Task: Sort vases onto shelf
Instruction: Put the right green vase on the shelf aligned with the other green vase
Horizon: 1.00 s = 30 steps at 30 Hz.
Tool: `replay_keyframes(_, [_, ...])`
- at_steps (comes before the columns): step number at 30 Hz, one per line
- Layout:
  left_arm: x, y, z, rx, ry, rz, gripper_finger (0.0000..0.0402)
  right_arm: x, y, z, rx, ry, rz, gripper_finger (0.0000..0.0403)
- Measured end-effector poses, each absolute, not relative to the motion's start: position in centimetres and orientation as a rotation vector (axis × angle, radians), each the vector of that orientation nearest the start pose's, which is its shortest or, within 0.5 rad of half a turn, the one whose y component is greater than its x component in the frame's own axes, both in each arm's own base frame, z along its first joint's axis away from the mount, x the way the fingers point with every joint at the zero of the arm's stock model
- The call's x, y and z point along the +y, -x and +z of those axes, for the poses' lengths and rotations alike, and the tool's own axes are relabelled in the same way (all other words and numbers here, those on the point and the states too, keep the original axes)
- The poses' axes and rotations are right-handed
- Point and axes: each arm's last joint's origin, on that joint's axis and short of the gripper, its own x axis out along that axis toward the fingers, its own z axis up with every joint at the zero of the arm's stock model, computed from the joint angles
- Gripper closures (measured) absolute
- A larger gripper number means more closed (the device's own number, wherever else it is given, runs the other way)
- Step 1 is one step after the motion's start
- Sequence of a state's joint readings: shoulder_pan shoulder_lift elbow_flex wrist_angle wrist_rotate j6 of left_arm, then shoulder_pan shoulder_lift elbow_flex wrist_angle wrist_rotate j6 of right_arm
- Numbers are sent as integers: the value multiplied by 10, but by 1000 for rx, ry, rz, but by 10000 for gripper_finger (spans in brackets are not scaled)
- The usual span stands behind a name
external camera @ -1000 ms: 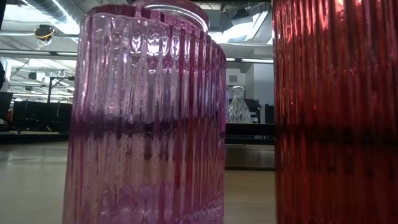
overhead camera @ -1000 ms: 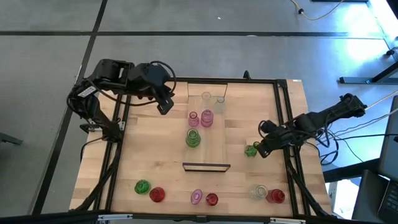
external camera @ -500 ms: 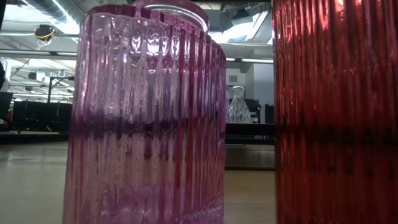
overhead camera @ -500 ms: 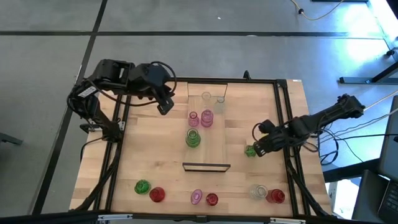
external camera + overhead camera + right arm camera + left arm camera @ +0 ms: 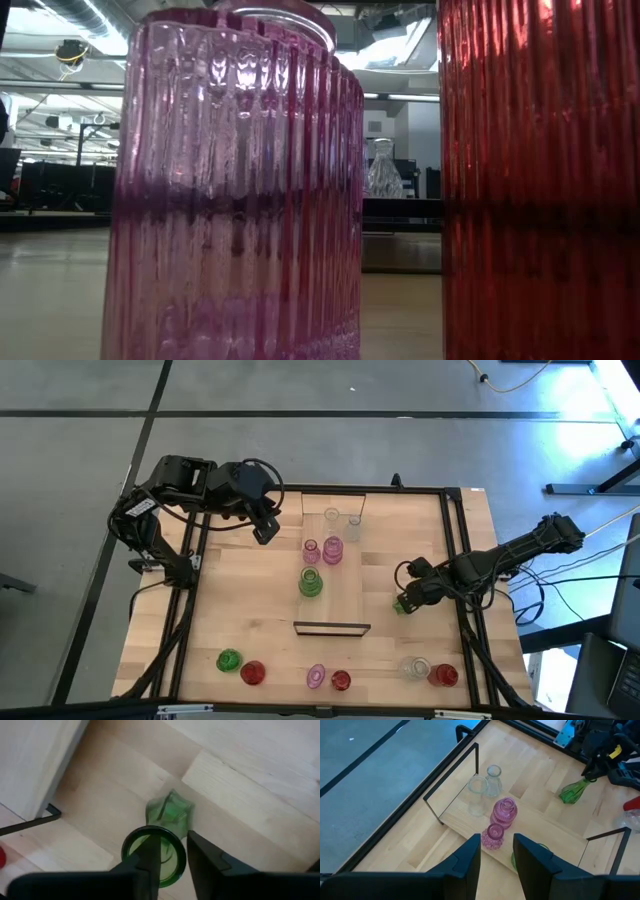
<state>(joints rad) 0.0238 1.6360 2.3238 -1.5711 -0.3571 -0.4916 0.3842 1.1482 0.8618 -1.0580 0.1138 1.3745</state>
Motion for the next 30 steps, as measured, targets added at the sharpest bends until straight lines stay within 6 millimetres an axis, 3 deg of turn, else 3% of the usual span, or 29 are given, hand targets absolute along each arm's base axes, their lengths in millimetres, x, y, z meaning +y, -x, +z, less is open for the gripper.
replay_keyframes(4, [16, -248, 496, 766, 308, 560, 293, 64, -177, 247, 1194, -814, -637, 386])
replay_keyframes(11, [16, -248, 496, 767, 303, 558, 293, 56, -186, 273, 1180, -823, -538, 397])
replay_keyframes(20, [17, -248, 496, 762, 293, 574, 293, 31, -197, 350, 1060, -777, -388, 400])
replay_keyframes(25, [17, -248, 496, 759, 288, 581, 293, 16, -225, 376, 1086, -681, -332, 401])
replay_keyframes(30, [17, -248, 496, 758, 288, 581, 293, 6, -268, 375, 1177, -580, -260, 402])
